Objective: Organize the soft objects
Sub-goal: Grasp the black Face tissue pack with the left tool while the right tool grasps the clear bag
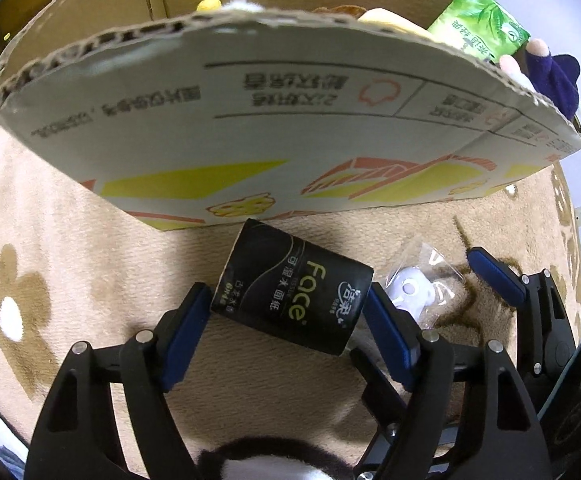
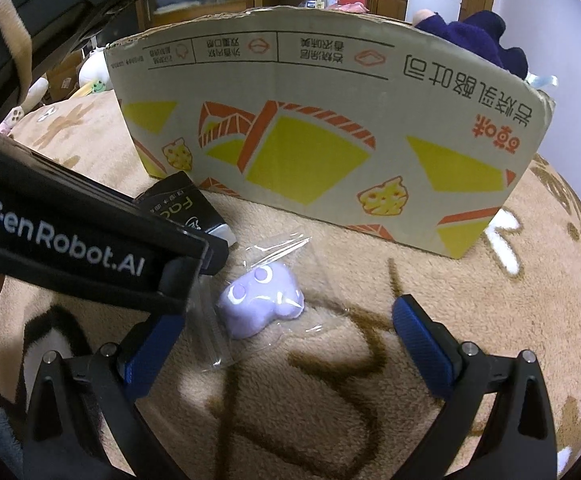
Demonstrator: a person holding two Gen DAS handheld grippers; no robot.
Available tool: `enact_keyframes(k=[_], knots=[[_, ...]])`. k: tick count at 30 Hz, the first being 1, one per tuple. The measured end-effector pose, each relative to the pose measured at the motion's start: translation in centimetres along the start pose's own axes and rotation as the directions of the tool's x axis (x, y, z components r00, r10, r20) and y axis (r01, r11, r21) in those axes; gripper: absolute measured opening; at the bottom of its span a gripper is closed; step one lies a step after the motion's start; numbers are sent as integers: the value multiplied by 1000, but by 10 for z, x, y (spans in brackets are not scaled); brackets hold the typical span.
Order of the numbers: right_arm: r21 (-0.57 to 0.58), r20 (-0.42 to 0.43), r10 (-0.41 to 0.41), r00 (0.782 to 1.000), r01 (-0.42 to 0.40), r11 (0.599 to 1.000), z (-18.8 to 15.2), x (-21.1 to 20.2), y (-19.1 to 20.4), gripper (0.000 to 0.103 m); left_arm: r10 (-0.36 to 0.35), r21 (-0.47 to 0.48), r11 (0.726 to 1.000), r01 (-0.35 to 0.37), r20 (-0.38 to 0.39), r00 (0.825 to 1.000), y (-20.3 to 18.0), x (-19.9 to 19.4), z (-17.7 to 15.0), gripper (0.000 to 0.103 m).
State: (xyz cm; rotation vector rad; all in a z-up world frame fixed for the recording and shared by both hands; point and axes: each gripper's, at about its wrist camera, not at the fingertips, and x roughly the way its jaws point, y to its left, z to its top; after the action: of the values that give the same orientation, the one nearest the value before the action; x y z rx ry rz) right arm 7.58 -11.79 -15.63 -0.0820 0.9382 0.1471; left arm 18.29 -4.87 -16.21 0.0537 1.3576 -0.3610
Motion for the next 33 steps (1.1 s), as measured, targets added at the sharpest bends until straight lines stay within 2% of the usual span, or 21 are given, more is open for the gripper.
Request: enact_keyframes(k=[8, 12, 15, 27, 31, 33], knots=[[0, 0, 0, 1000, 0, 1000, 0, 1, -2, 103, -10, -11, 1000, 10, -4, 1000, 15, 2, 4, 77], [-1, -1, -6, 1000, 6, 1000, 2, 5, -4, 103, 5, -8, 1000, -5, 3, 1000, 12, 5, 4, 77], [2, 0, -10, 1000, 10, 1000, 2, 8, -4, 103, 20, -11, 1000, -20, 4, 1000, 8, 6, 3, 72], [-8, -19, 10, 1000, -10, 1000, 11, 20, -3, 103, 91, -35, 995, -91, 12, 996, 20, -1, 3, 71], [-13, -20, 9, 1000, -9, 1000, 17, 25, -1, 103, 90, -47, 995, -89, 14, 996, 26, -3, 2, 71], [-21, -17, 11, 1000, -12, 1000, 16, 24, 2, 99, 102, -42, 994, -101, 16, 995, 25, -4, 2, 71]])
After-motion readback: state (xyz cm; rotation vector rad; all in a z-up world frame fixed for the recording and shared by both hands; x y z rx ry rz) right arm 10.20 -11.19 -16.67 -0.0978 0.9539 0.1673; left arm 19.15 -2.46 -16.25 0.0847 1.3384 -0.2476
